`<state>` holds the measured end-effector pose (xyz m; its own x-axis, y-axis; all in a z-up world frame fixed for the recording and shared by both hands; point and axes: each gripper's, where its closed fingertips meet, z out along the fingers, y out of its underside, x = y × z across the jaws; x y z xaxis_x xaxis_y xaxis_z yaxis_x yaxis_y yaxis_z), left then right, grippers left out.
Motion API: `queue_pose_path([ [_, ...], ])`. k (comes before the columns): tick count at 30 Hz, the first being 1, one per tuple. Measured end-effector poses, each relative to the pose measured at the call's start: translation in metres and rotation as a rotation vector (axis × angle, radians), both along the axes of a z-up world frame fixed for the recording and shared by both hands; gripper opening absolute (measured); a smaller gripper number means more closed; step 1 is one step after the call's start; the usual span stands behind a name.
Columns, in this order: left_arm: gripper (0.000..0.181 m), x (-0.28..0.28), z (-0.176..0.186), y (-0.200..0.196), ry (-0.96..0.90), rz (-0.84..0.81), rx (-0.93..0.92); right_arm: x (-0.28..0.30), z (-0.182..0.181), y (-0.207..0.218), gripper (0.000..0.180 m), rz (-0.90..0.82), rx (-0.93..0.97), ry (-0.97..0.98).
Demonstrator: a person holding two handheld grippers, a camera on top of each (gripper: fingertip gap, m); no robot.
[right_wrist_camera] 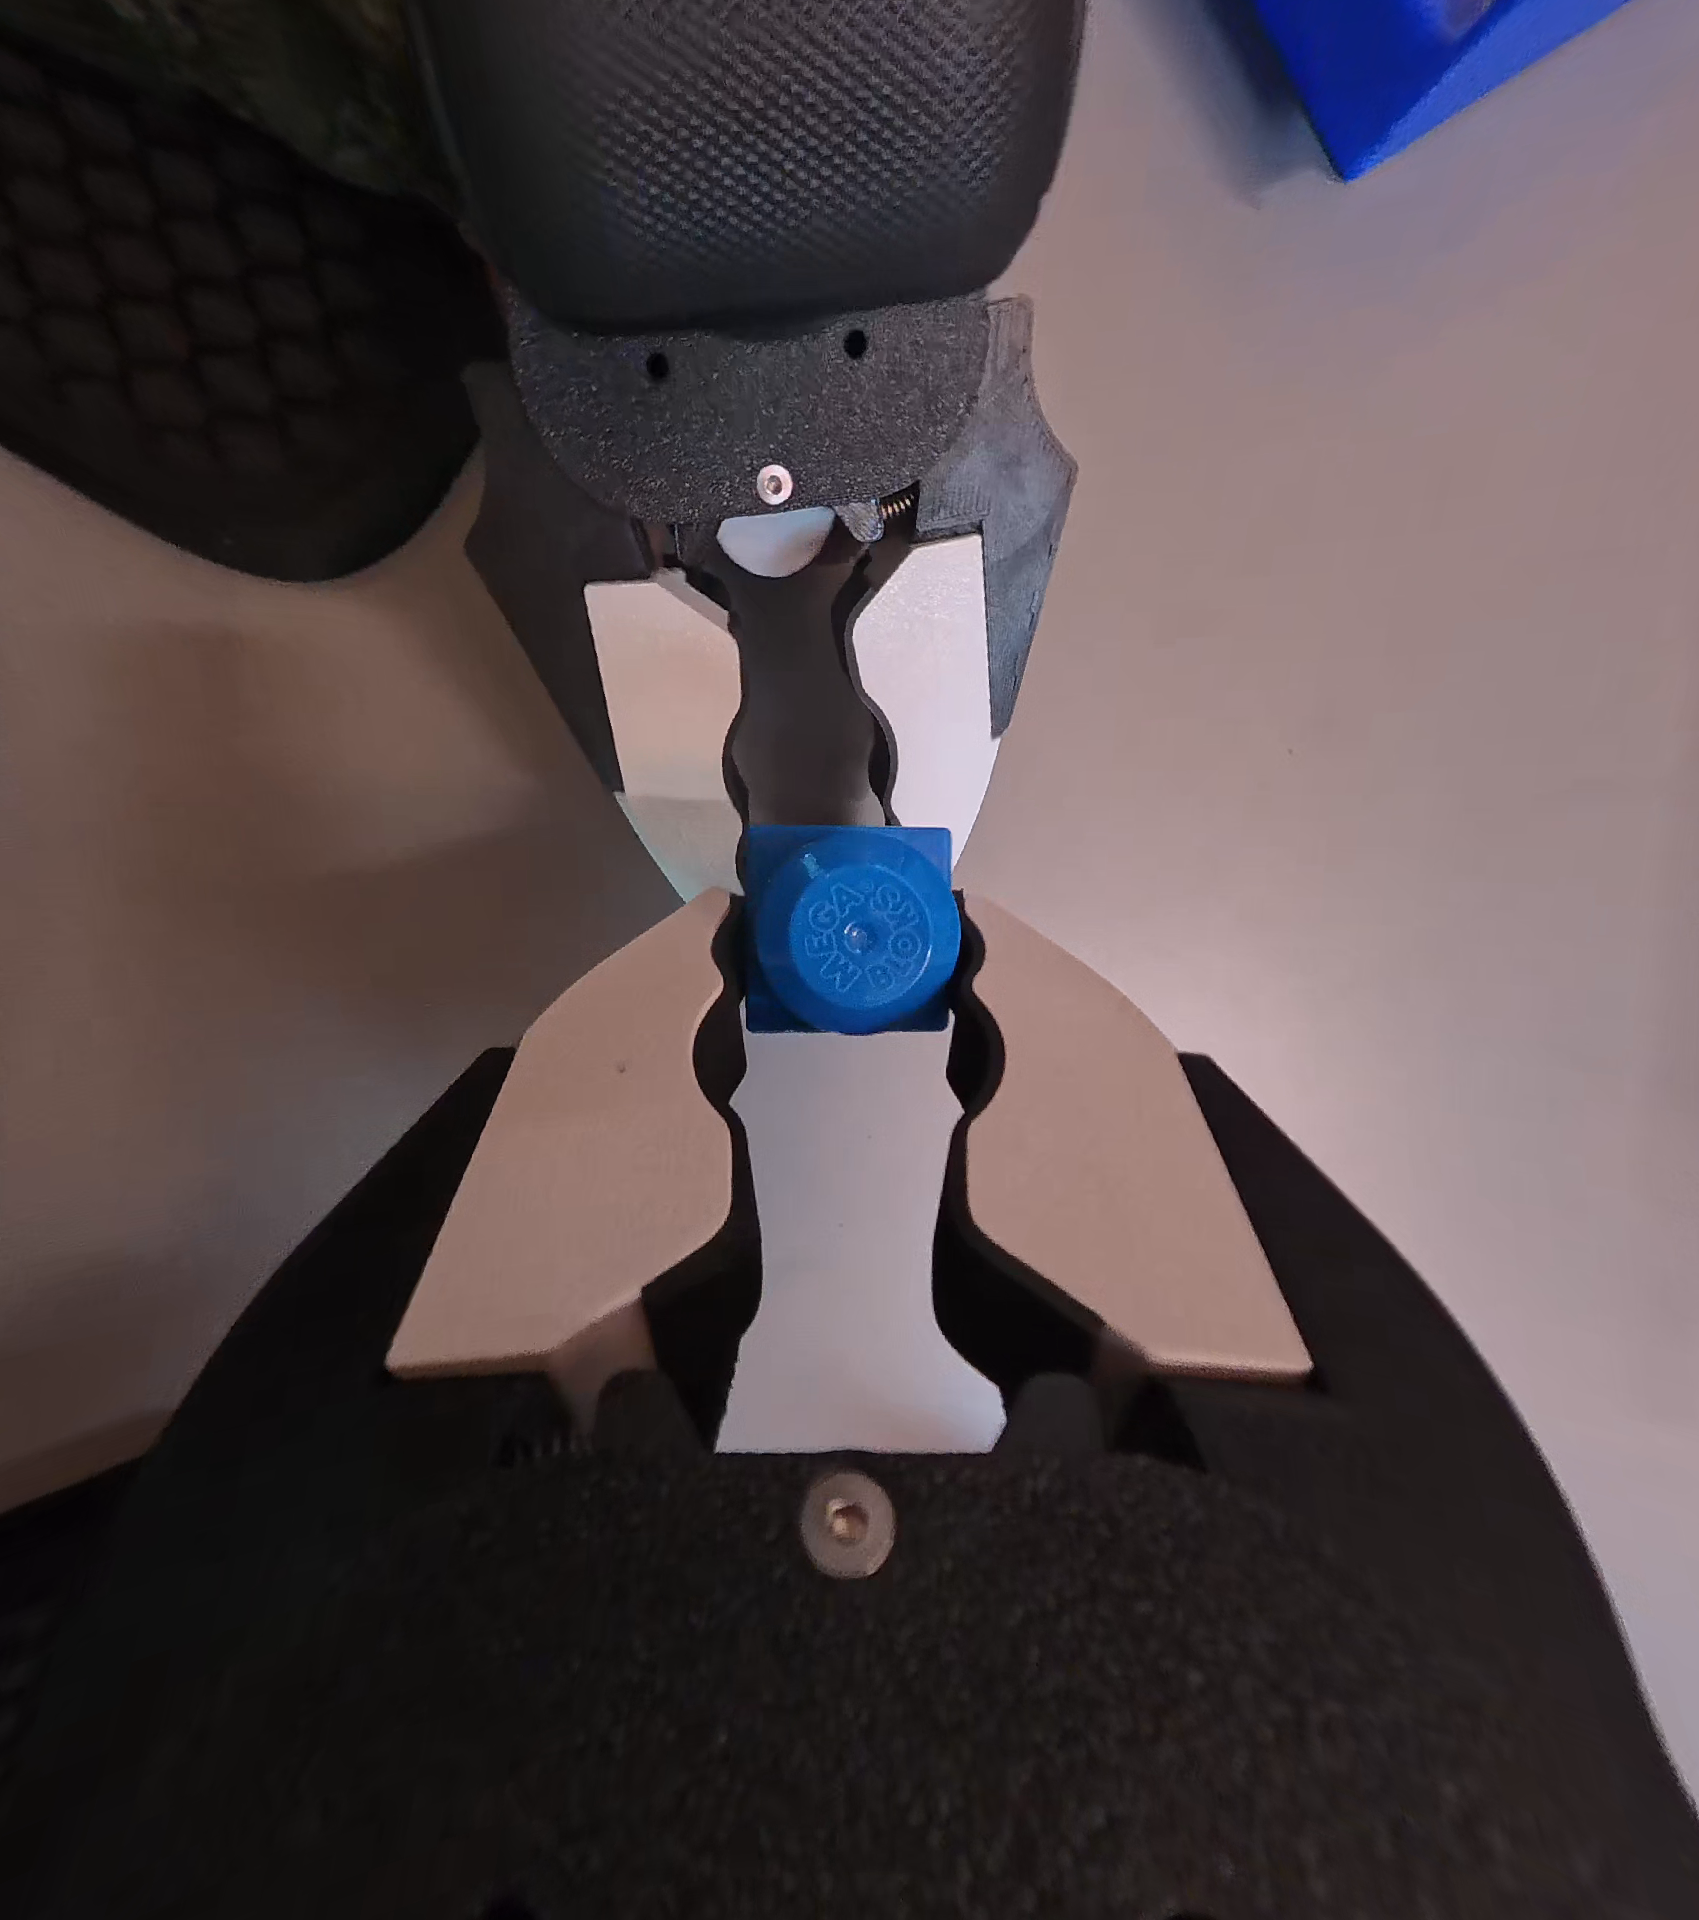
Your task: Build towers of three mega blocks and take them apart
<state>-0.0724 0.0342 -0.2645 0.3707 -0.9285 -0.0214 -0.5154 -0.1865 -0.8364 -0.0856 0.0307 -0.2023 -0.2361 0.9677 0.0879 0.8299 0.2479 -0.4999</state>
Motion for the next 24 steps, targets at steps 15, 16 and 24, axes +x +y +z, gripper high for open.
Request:
queue_pose_path([
  [15, 0.036, 0.0039, 0.0, -0.0036, -0.009, -0.044, -0.016, 0.001, 0.0003, -0.0039, 0.037, 0.029, -0.055, 0.034],
  [16, 0.036, 0.0038, -0.0002, -0.0035, -0.006, -0.038, -0.014, 0.001, 0.0004, -0.0038, 0.037, 0.022, -0.053, 0.039],
  [24, 0.036, 0.0046, -0.0003, -0.004, 0.004, -0.022, -0.01, 0.0017, 0.0002, -0.0038, 0.037, -0.015, -0.033, 0.047],
])
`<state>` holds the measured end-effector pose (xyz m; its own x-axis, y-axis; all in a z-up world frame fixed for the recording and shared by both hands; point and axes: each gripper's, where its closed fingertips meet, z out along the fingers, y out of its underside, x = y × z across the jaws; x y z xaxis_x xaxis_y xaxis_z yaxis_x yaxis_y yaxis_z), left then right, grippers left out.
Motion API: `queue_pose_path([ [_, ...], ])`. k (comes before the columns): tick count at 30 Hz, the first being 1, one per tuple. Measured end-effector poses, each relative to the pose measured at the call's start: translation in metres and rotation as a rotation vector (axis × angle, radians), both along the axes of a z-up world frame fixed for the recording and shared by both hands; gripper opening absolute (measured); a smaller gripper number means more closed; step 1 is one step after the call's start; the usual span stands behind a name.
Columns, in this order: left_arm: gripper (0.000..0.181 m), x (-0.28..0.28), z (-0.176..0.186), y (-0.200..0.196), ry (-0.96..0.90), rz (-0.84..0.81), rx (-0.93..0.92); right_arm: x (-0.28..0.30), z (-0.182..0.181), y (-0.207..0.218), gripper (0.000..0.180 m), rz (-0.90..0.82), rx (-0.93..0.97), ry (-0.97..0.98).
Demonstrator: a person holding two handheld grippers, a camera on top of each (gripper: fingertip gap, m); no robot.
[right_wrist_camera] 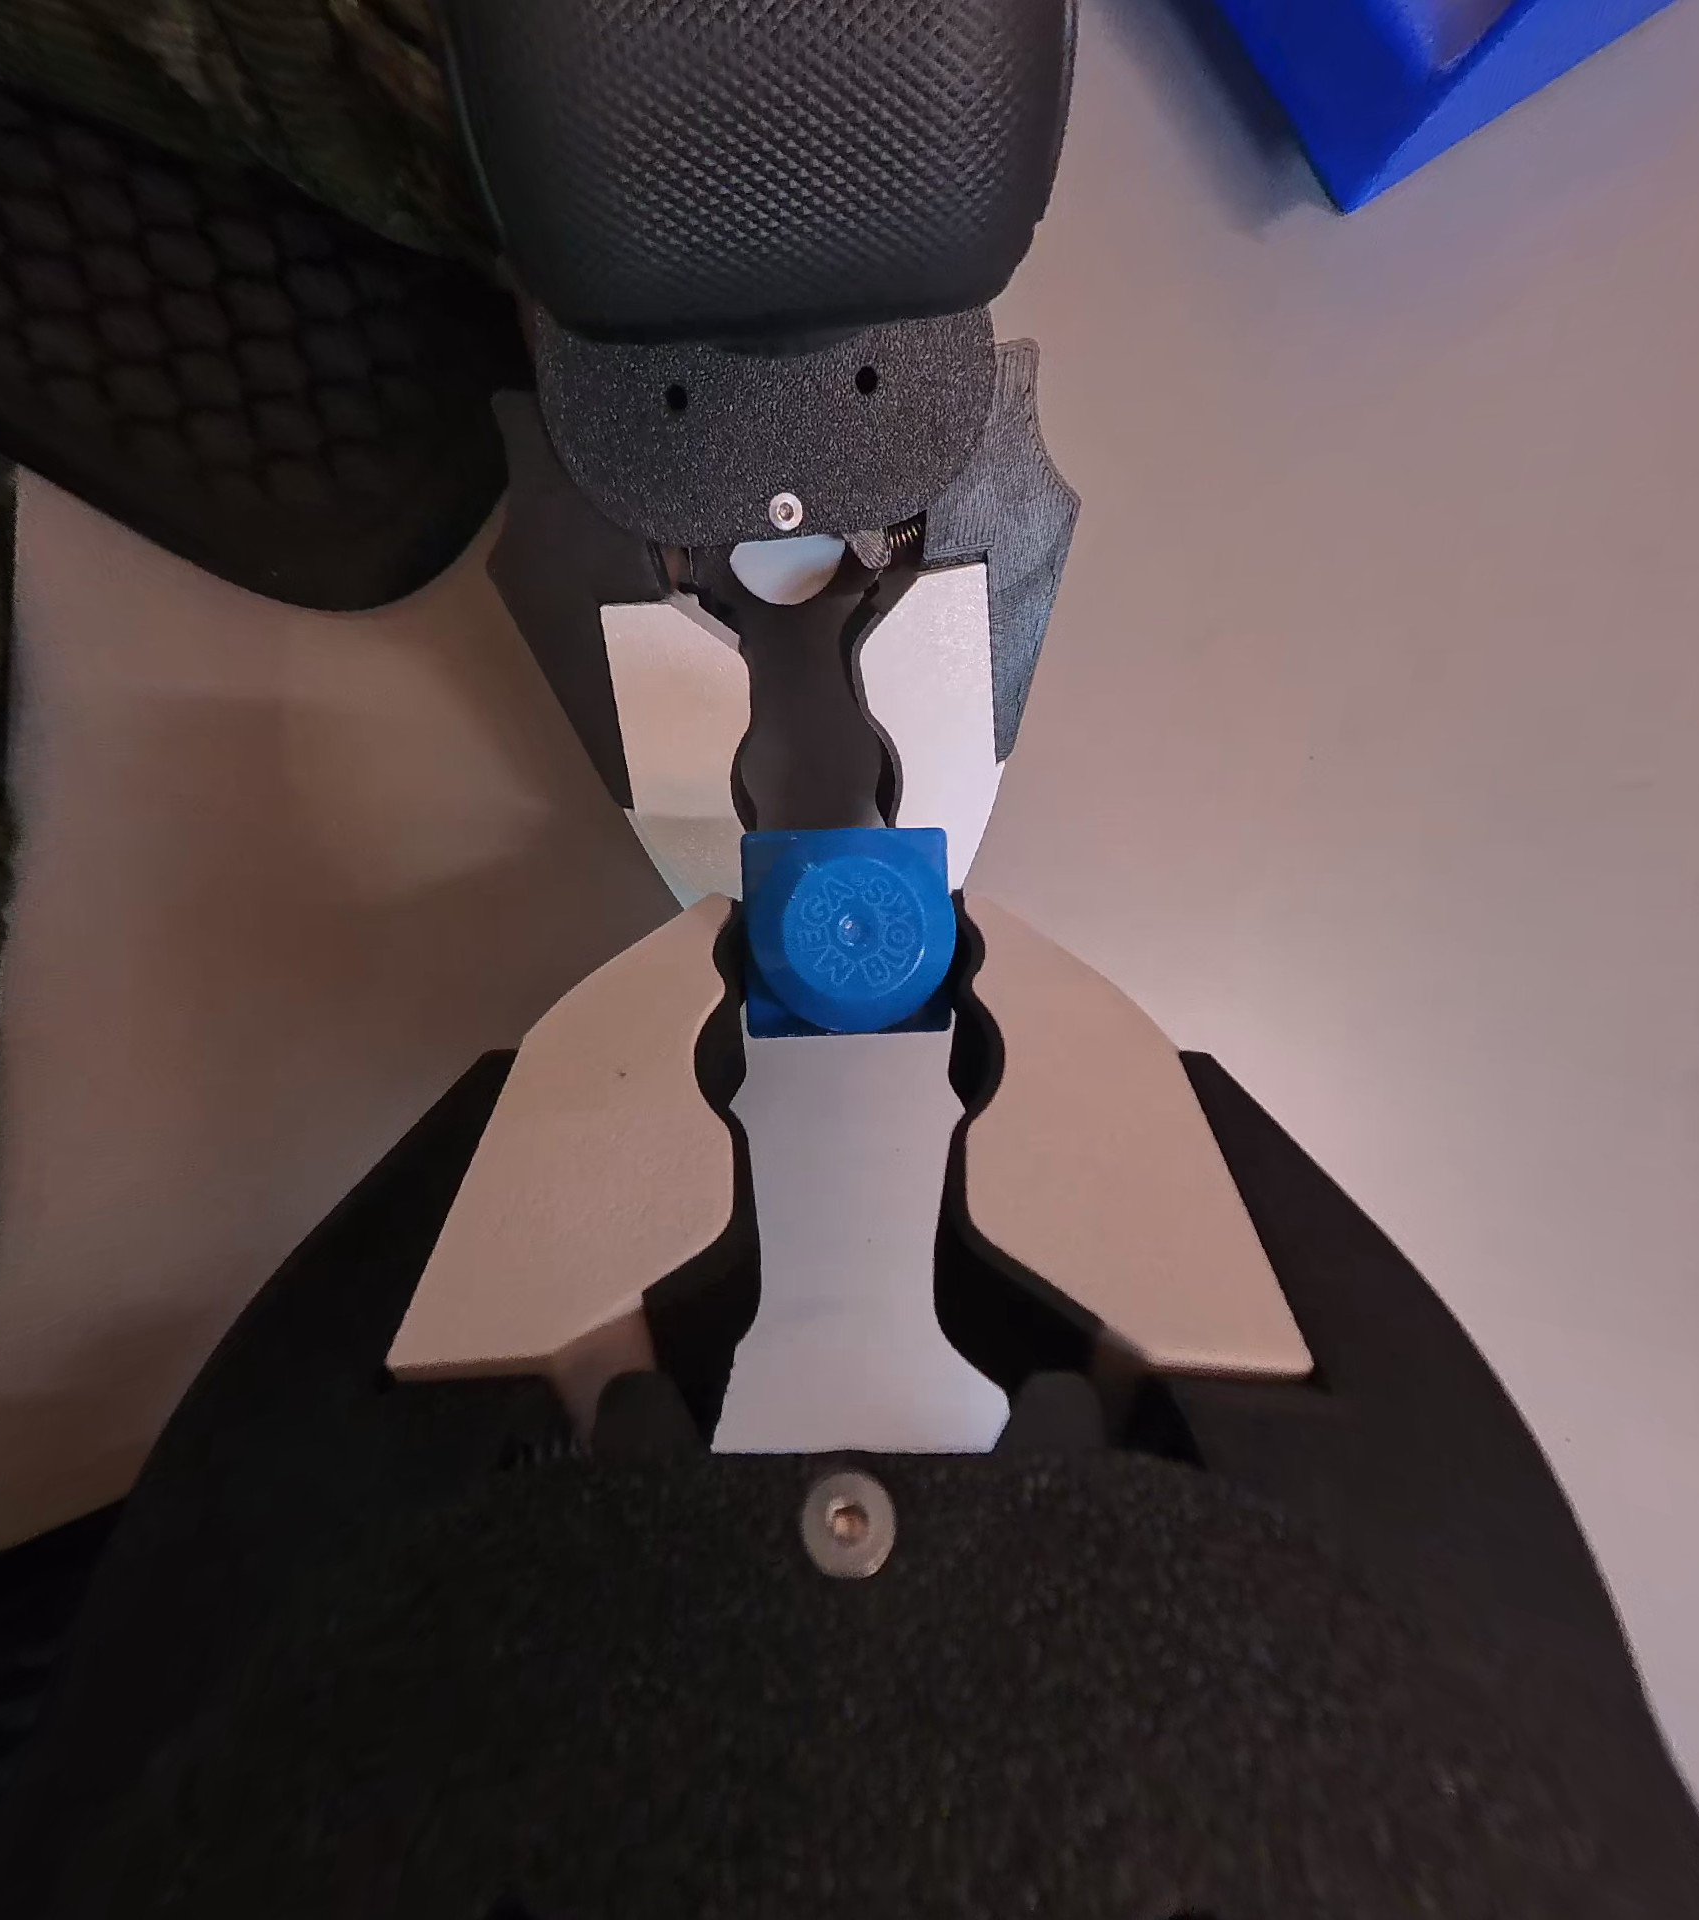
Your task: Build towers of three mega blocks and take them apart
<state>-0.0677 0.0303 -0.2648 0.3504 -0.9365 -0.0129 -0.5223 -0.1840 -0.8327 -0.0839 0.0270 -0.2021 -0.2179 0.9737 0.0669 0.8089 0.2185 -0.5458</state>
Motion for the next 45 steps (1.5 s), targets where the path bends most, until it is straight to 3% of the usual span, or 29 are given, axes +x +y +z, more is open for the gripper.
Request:
queue_pose_path([
  [4, 0.036, 0.001, 0.001, -0.001, -0.016, -0.014, 0.003, -0.001, -0.001, 0.0, 0.037, -0.009, 0.009, 0.056],
  [7, 0.036, 0.0, 0.001, -0.002, -0.027, -0.023, -0.001, 0.002, -0.005, -0.004, 0.055, -0.015, -0.029, 0.085],
  [11, 0.036, 0.001, 0.001, -0.005, -0.021, -0.038, 0.005, 0.009, 0.0, 0.0, 0.056, -0.045, -0.062, 0.14],
  [17, 0.036, 0.002, 0.001, -0.008, -0.013, -0.05, 0.008, 0.006, 0.023, -0.004, 0.053, -0.055, -0.079, 0.221],
  [19, 0.036, 0.003, 0.0, -0.008, -0.01, -0.055, 0.015, 0.005, 0.025, -0.008, 0.031, -0.039, -0.072, 0.209],
  [21, 0.037, 0.003, 0.001, -0.01, -0.016, -0.062, 0.027, 0.006, 0.026, -0.01, 0.03, -0.041, -0.065, 0.182],
  [24, 0.053, 0.003, 0.011, -0.007, -0.081, -0.043, 0.036, 0.018, 0.045, -0.006, 0.028, -0.053, -0.041, 0.179],
  [27, 0.047, -0.009, 0.042, 0.01, -0.238, 0.055, 0.1, 0.048, 0.091, 0.024, 0.028, -0.142, 0.024, 0.23],
  [31, 0.023, -0.035, 0.077, 0.031, -0.381, 0.203, 0.22, 0.119, 0.153, 0.092, 0.028, -0.364, 0.185, 0.263],
  [34, 0.002, -0.05, 0.094, 0.038, -0.434, 0.288, 0.305, 0.186, 0.178, 0.149, 0.028, -0.577, 0.257, 0.256],
  [40, 0.0, -0.071, 0.098, 0.052, -0.426, 0.428, 0.36, 0.303, 0.148, 0.235, 0.029, -0.946, 0.223, 0.232],
  [45, 0.0, -0.069, 0.09, 0.054, -0.394, 0.427, 0.355, 0.35, 0.1, 0.269, 0.029, -1.039, 0.143, 0.243],
])
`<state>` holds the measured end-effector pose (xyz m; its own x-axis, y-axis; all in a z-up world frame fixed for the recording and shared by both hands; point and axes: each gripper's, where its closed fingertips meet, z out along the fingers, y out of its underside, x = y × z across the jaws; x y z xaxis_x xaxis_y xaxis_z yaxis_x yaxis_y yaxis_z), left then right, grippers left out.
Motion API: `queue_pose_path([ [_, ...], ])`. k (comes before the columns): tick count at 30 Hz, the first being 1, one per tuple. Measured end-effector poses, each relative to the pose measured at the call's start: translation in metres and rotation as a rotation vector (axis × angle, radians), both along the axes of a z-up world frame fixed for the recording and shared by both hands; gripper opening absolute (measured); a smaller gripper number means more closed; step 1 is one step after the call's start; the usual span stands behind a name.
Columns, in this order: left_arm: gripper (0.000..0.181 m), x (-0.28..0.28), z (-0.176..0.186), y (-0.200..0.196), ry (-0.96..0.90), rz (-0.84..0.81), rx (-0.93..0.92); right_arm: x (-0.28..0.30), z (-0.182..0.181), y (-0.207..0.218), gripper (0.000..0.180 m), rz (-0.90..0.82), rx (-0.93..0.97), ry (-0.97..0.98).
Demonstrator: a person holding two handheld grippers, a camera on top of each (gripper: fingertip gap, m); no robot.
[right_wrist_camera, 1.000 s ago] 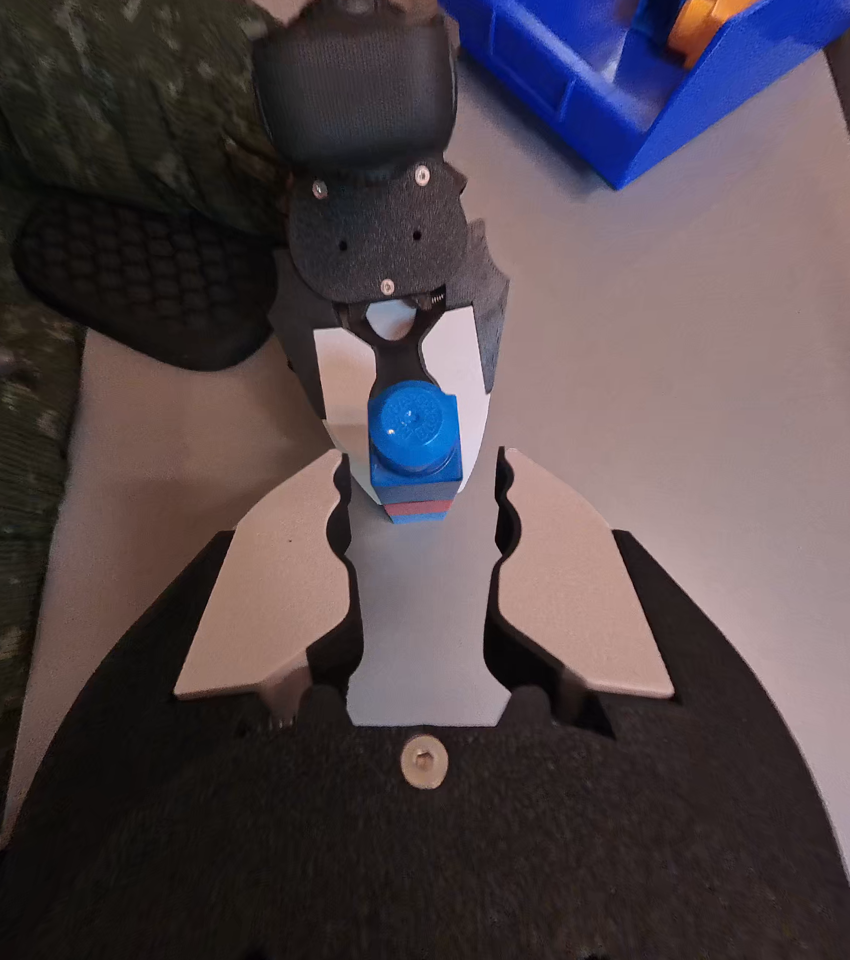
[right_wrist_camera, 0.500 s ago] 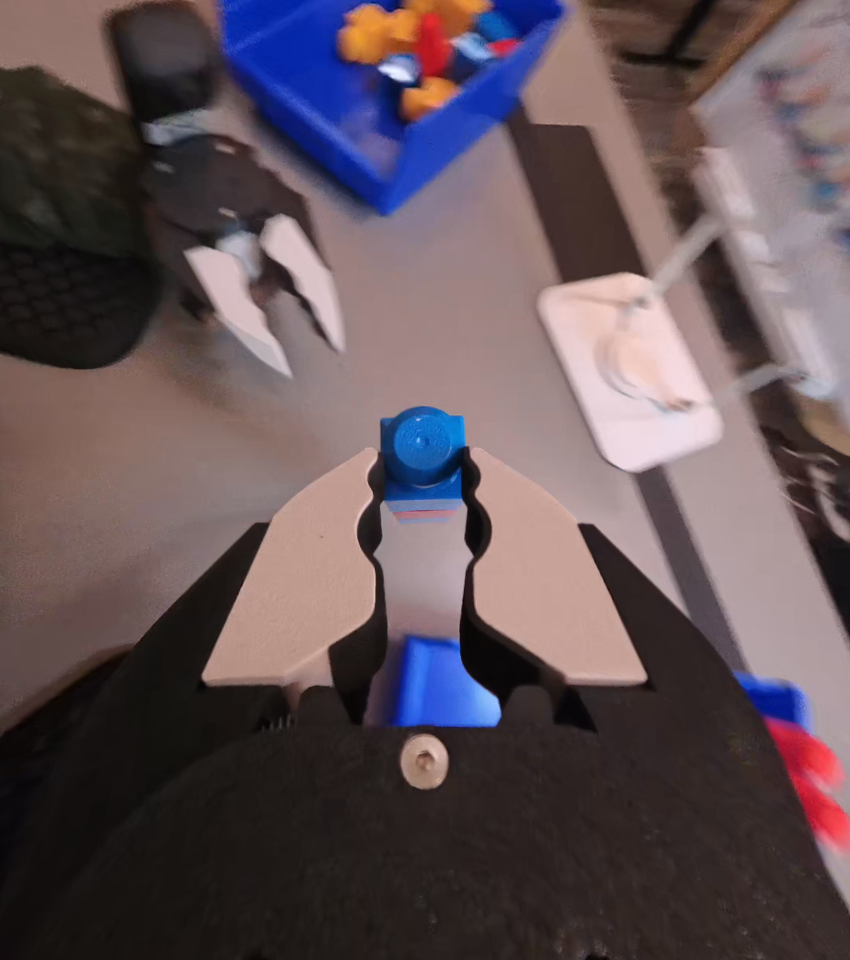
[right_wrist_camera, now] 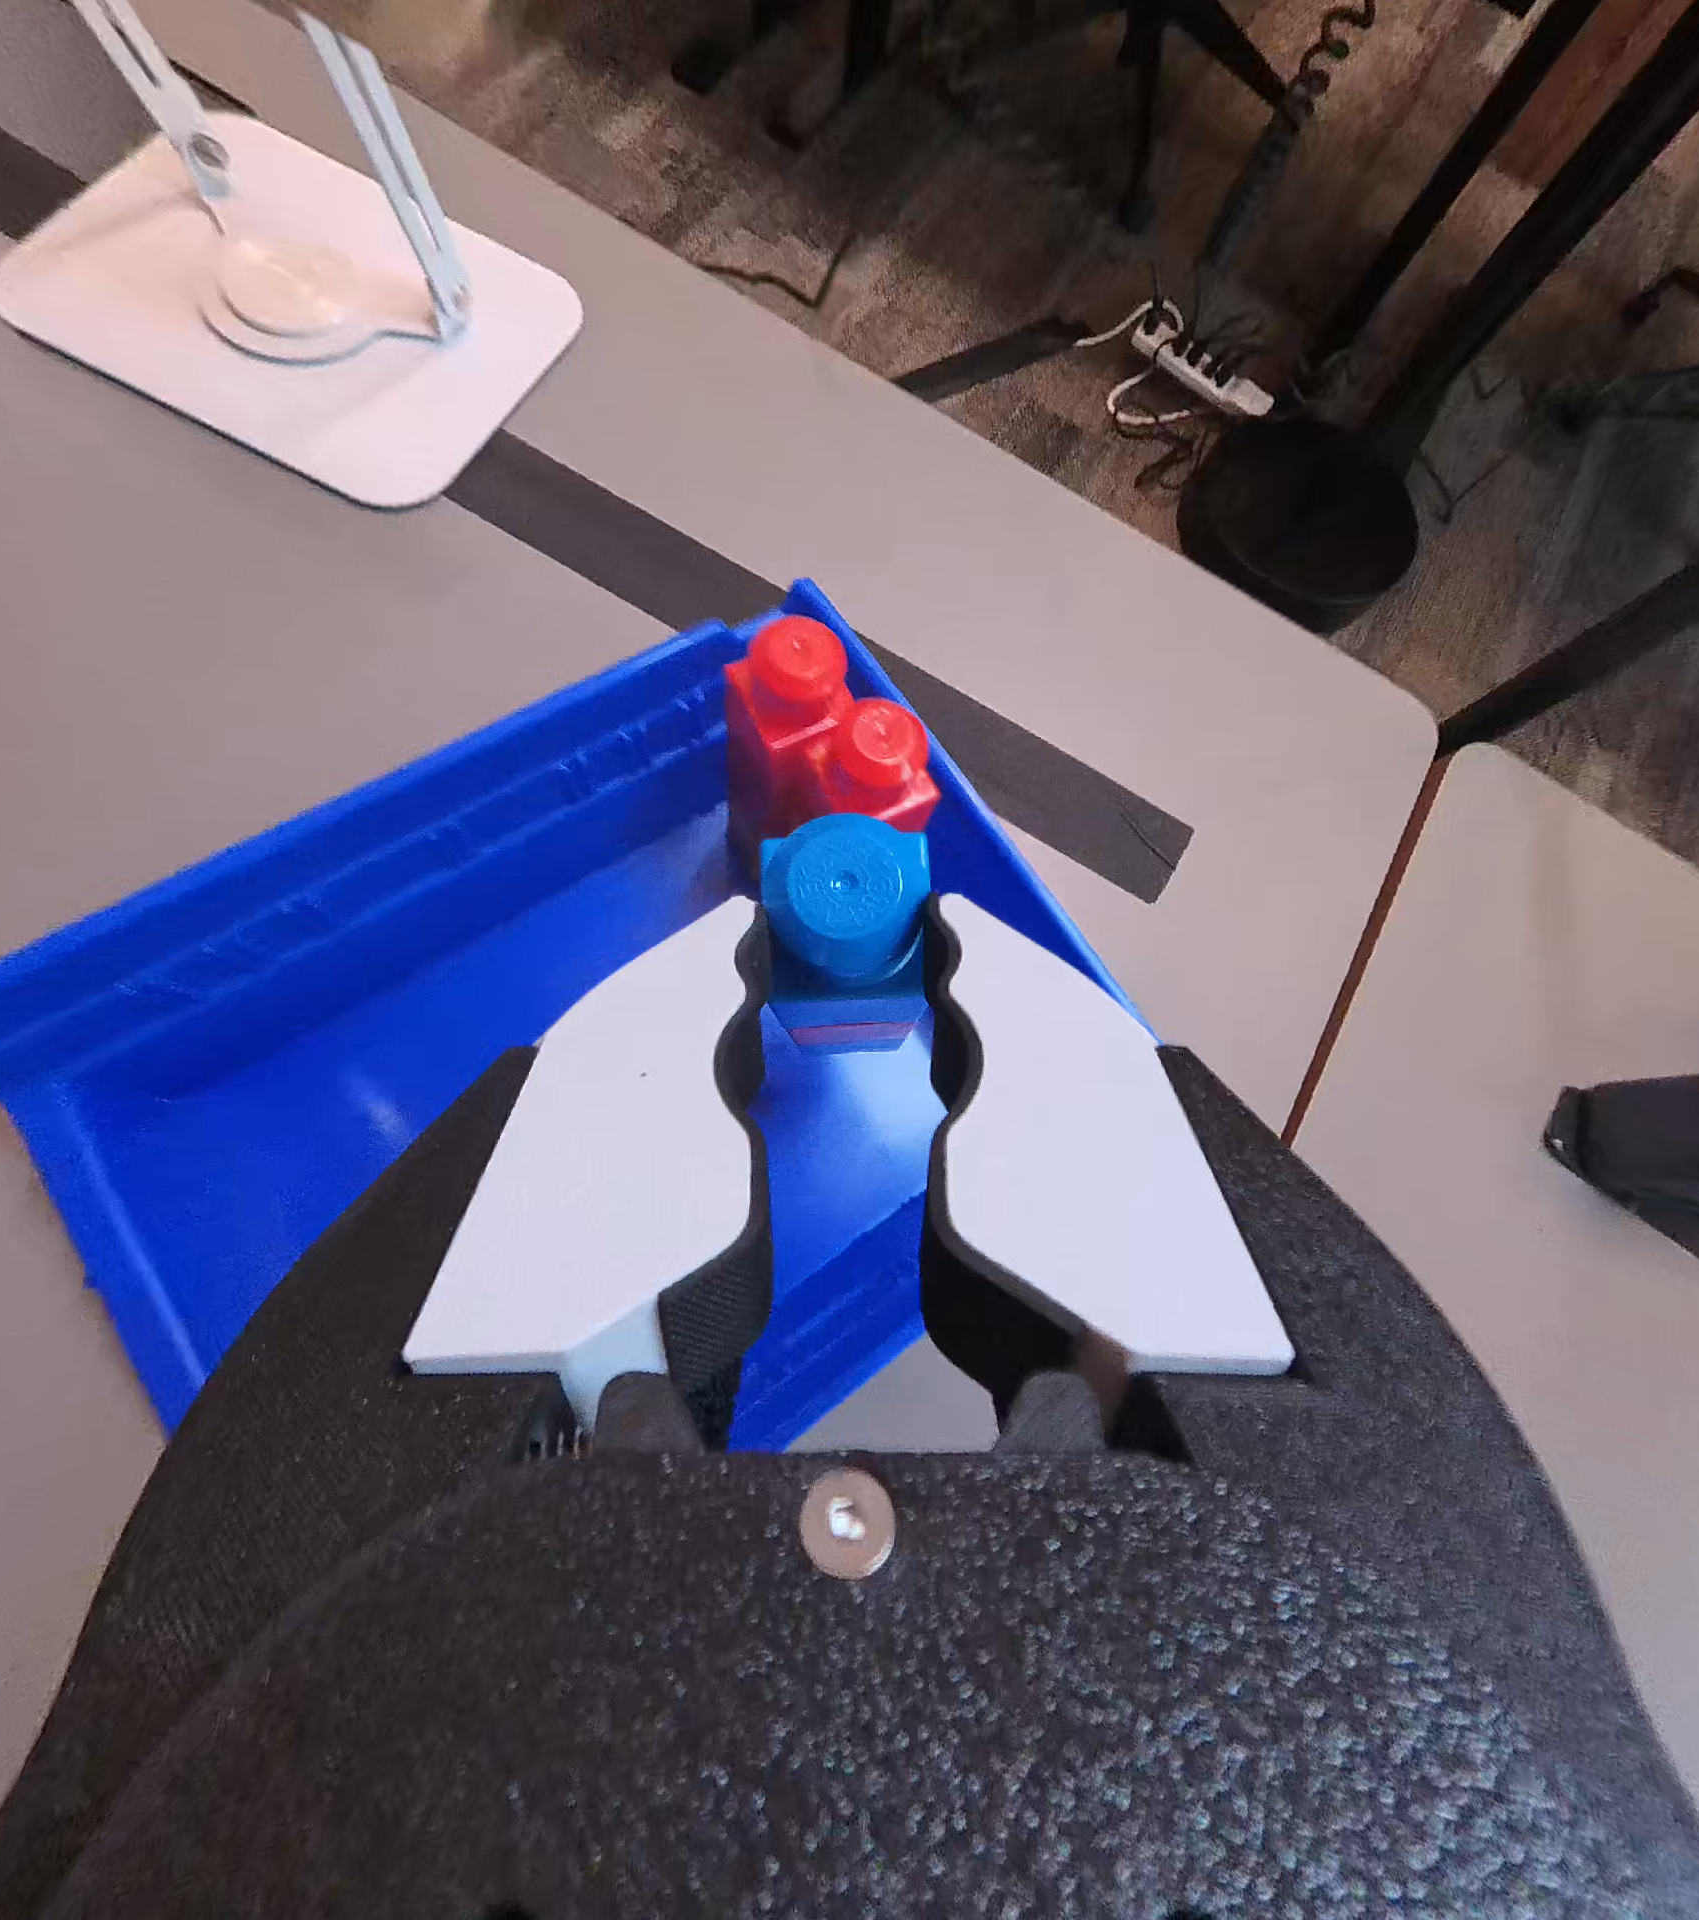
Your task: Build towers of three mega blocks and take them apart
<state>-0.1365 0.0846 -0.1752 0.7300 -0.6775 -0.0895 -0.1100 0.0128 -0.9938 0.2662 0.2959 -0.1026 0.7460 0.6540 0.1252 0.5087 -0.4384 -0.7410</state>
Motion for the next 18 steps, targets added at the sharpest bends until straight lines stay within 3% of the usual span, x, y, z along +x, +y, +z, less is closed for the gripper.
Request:
queue_pose_path([
  [7, 0.0, 0.007, -0.013, 0.001, 0.057, -0.018, -0.019, 0.007, -0.047, 0.029, 0.029, 0.094, -0.046, -0.009],
  [18, 0.0, 0.015, -0.024, 0.001, 0.082, -0.057, -0.048, -0.005, -0.07, 0.05, 0.029, 0.191, -0.098, 0.006],
])
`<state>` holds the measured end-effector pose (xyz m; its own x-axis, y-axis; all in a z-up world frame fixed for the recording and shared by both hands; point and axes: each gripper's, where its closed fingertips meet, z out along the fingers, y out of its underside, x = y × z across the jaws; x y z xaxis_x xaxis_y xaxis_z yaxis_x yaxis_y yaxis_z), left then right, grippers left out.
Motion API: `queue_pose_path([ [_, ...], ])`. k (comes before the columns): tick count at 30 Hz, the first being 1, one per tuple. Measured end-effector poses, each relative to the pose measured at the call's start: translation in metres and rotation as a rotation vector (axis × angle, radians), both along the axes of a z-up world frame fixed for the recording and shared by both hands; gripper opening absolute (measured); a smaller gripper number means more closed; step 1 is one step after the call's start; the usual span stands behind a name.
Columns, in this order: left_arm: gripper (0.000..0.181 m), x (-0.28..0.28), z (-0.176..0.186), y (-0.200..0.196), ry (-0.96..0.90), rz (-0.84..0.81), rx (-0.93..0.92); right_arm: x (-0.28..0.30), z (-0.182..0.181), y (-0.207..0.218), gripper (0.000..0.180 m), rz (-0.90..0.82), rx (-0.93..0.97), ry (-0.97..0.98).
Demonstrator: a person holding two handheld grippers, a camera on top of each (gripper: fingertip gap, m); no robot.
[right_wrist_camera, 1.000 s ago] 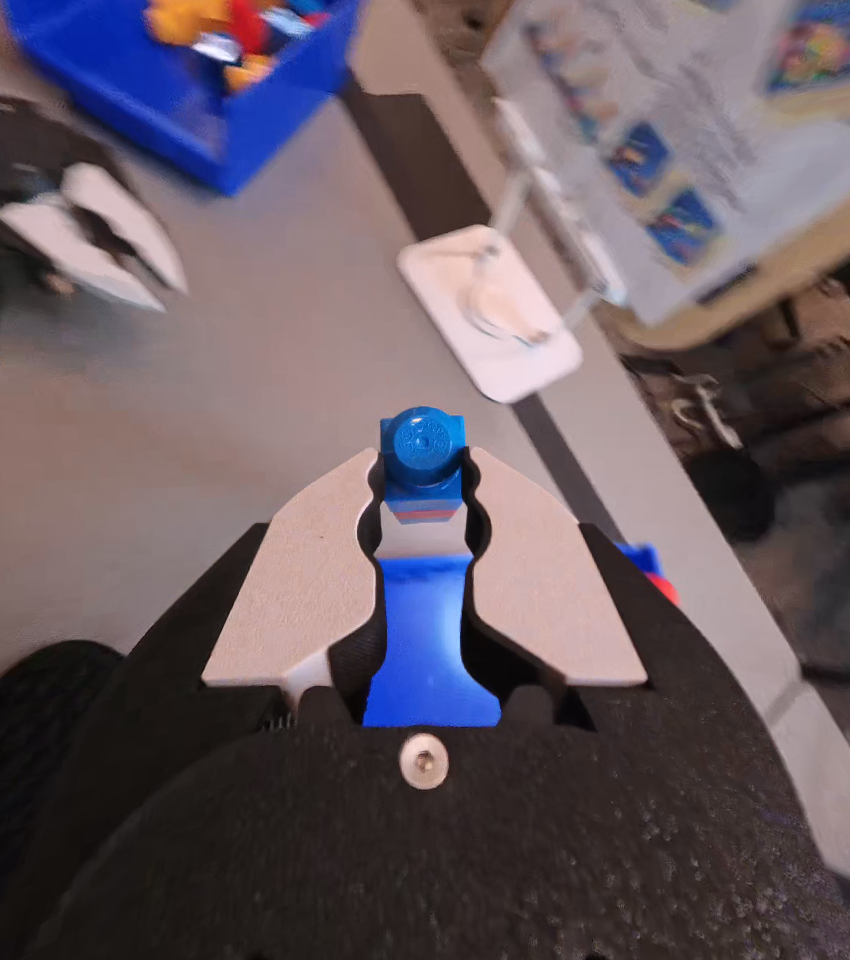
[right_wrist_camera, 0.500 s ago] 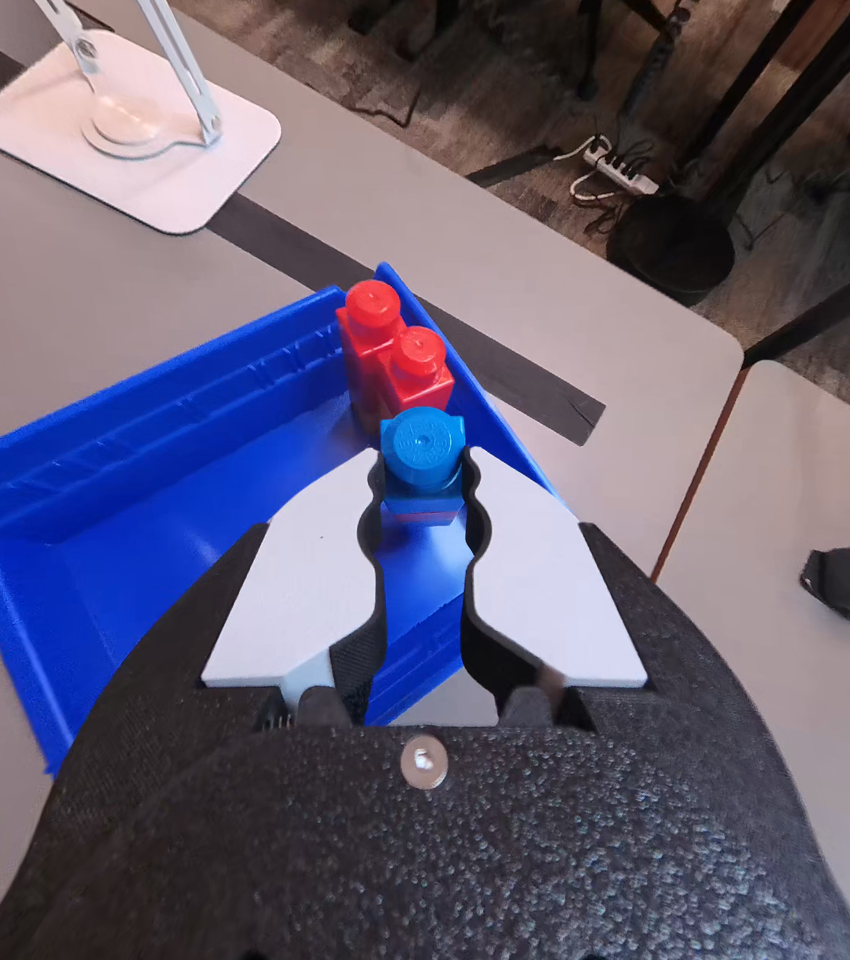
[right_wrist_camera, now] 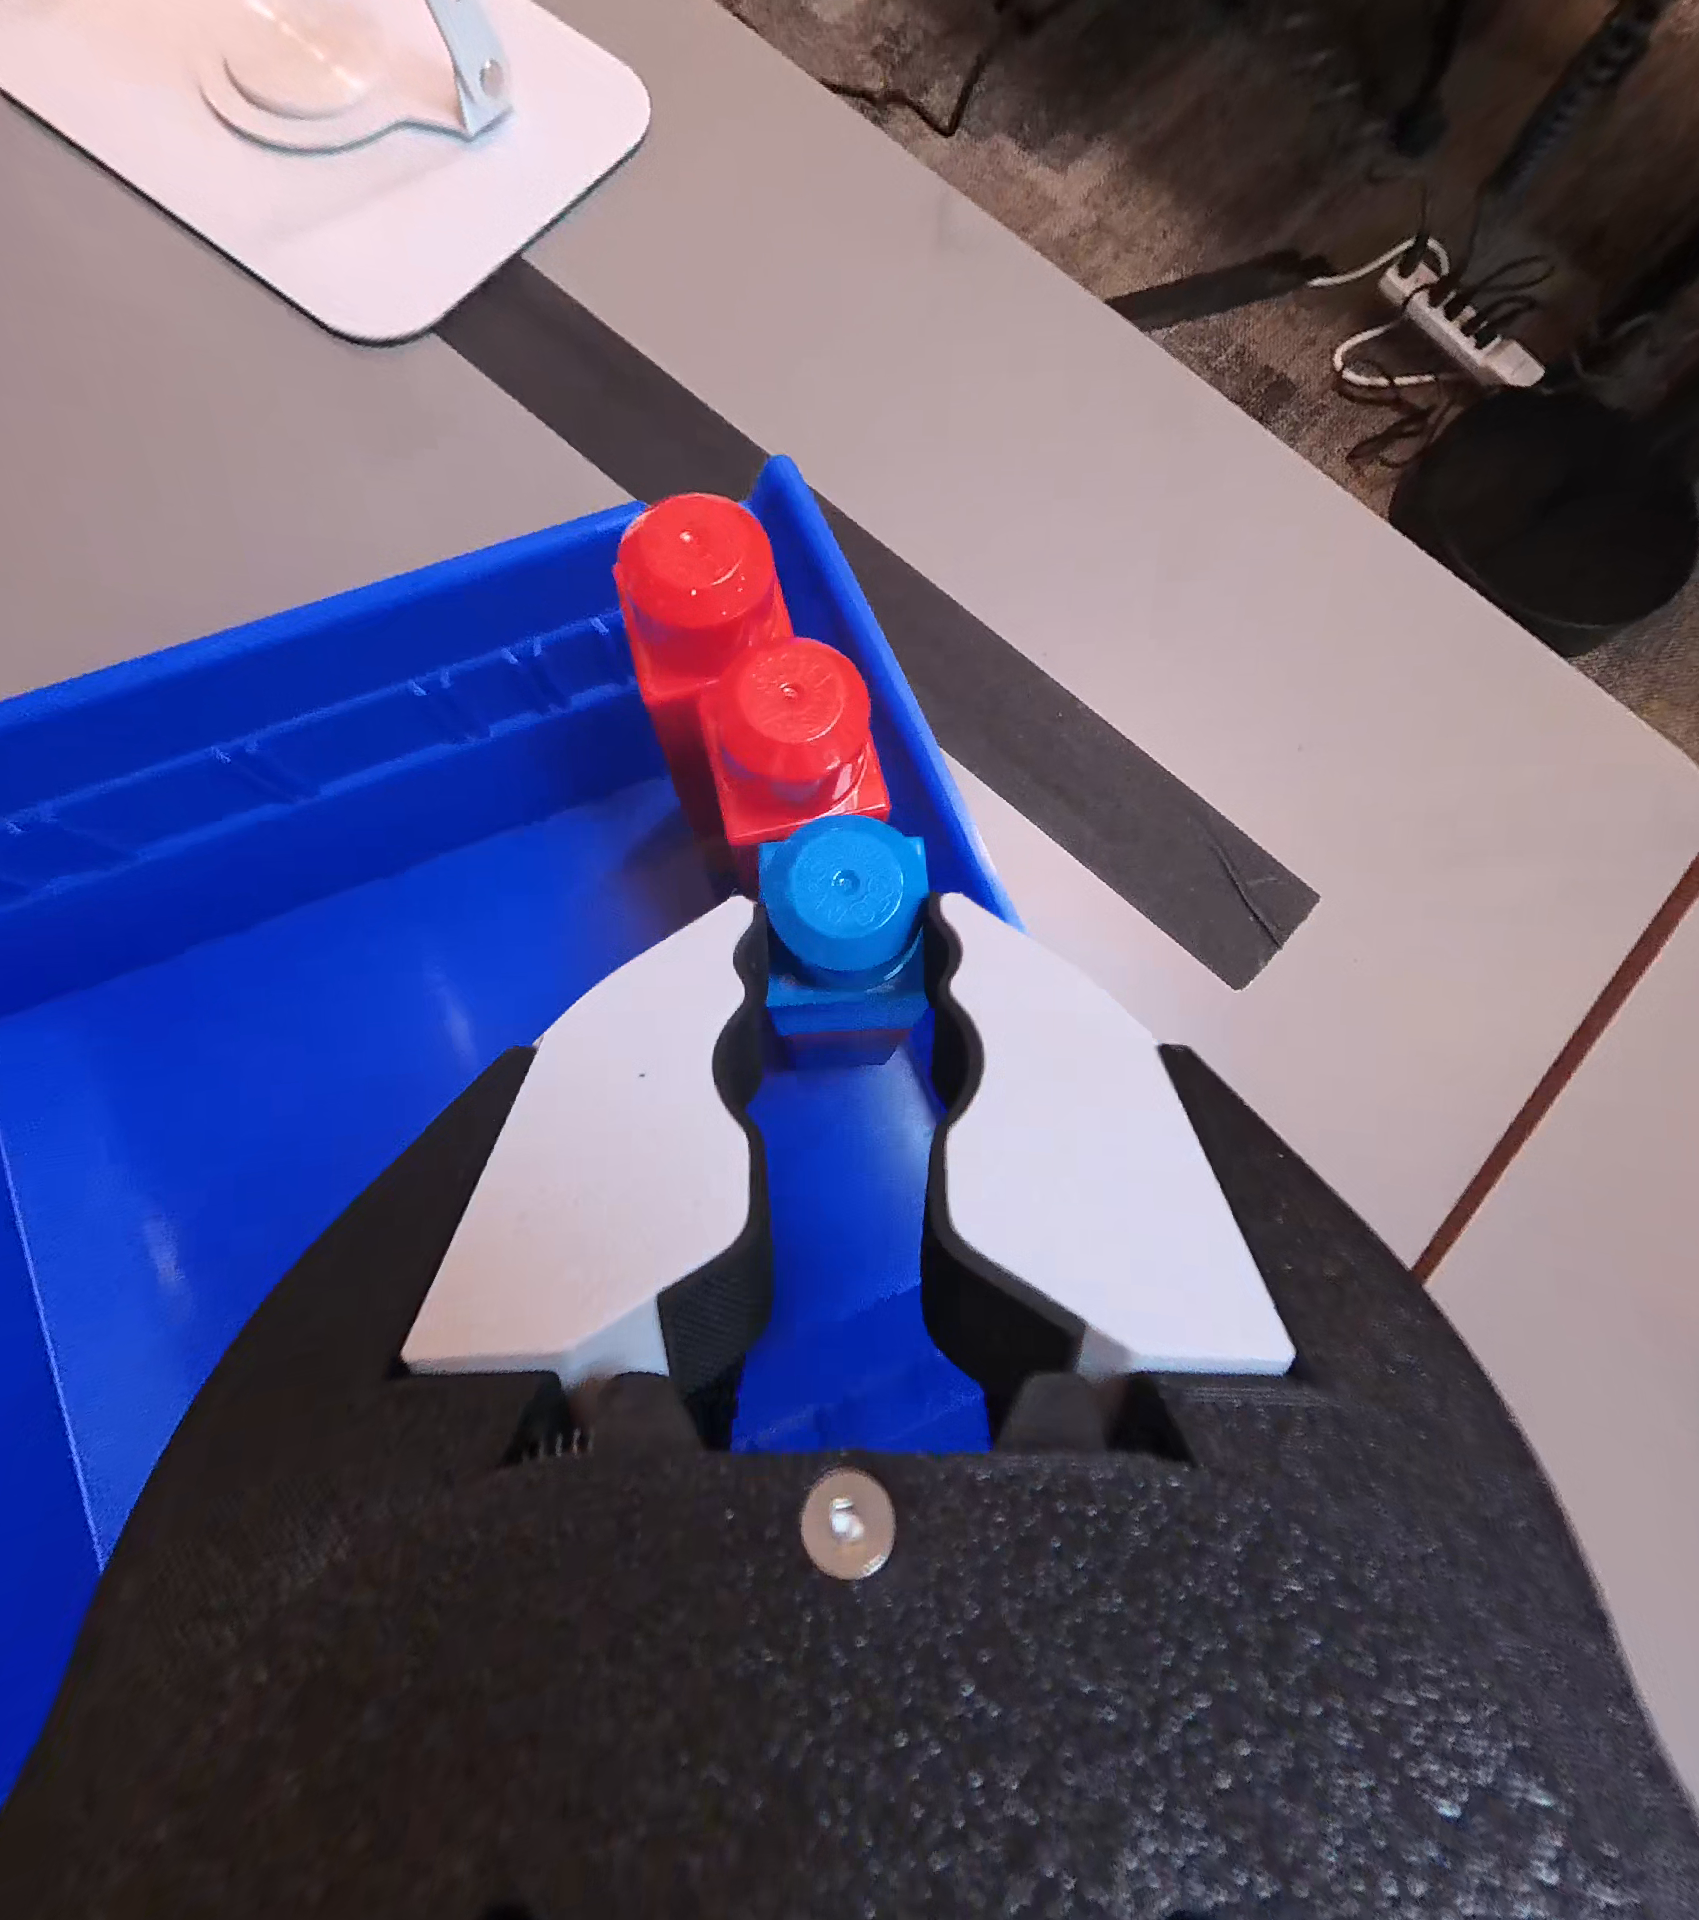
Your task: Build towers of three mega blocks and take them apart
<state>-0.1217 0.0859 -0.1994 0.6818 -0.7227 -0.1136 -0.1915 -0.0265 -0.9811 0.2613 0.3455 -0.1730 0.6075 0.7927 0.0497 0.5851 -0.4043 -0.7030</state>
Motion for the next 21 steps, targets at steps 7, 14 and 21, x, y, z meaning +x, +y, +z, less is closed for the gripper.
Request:
queue_pose_path([
  [7, 0.0, 0.0, 0.001, -0.002, -0.006, -0.002, -0.014, -0.007, 0.04, -0.001, 0.053, -0.051, 0.126, 0.101],
  [14, 0.0, -0.017, 0.018, 0.003, -0.033, 0.088, 0.02, -0.11, 0.16, -0.095, 0.051, 0.014, 0.429, 0.557],
  [21, 0.0, -0.083, 0.062, 0.016, -0.038, 0.341, 0.107, -0.224, 0.12, -0.226, 0.009, 0.136, 0.361, 0.712],
])
